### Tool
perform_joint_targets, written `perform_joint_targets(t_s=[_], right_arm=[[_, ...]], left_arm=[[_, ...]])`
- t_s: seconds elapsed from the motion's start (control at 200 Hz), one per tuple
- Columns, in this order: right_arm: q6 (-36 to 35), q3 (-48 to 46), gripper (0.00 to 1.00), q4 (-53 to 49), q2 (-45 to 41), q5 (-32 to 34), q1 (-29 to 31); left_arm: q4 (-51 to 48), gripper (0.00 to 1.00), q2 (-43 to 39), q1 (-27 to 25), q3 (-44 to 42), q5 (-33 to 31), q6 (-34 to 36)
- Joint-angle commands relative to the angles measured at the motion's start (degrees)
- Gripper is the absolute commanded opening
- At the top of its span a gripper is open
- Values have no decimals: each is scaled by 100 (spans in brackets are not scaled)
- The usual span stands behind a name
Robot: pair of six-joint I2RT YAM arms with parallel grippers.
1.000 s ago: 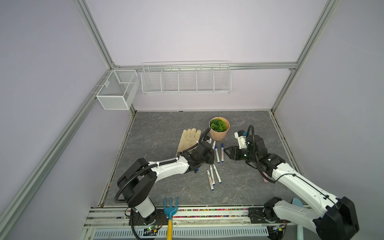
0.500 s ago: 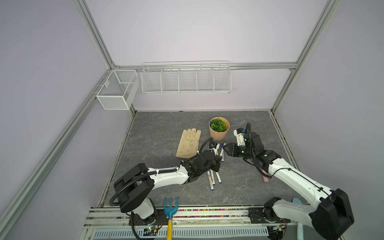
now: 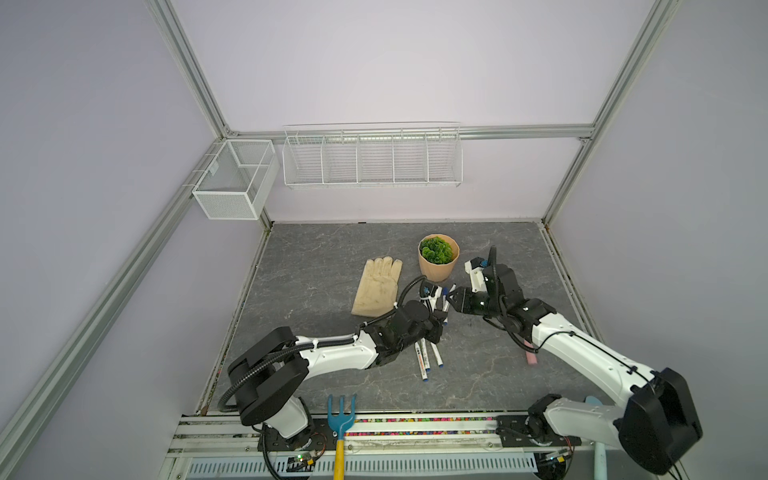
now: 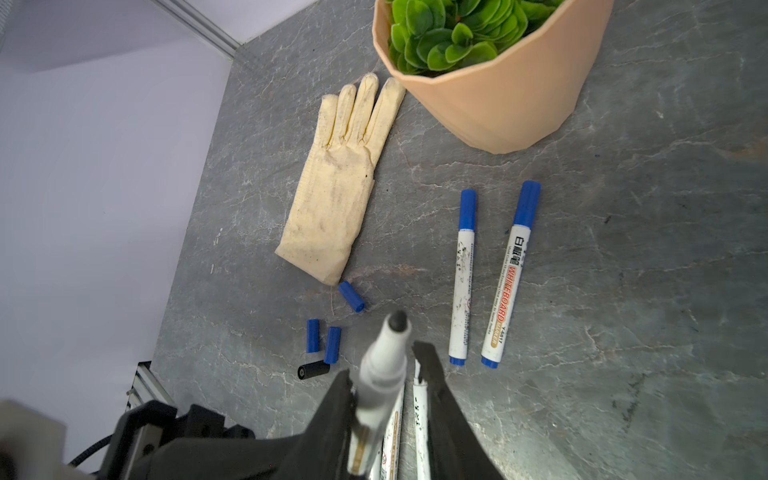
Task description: Insert the pens into the pen caps
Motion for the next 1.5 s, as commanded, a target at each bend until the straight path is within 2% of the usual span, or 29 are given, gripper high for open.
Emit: perform_joint_targets(t_s=[0.0, 0.24, 0.61, 0.675, 0.725, 0.845, 1.494], right_arm=[[128, -144, 24, 261, 56, -102, 9], [191, -240, 6, 294, -81, -253, 7], [212, -402, 6, 302, -427, -123, -2], [221, -400, 6, 322, -428, -145, -8], [237, -400, 6, 345, -434, -182, -2], [262, -385, 6, 384, -428, -243, -9], [302, -420, 6, 454, -511, -315, -20]], left_arm=[[256, 0, -75, -38, -67, 139, 182], [406, 0, 4, -40, -93, 172, 192], [316, 0, 106, -38, 19, 40, 113], [273, 4, 110, -38, 43, 31, 108], [242, 15, 118, -37, 54, 19, 95], [185, 26, 137, -38, 97, 9, 87], [-2, 30, 199, -38, 225, -27, 86]])
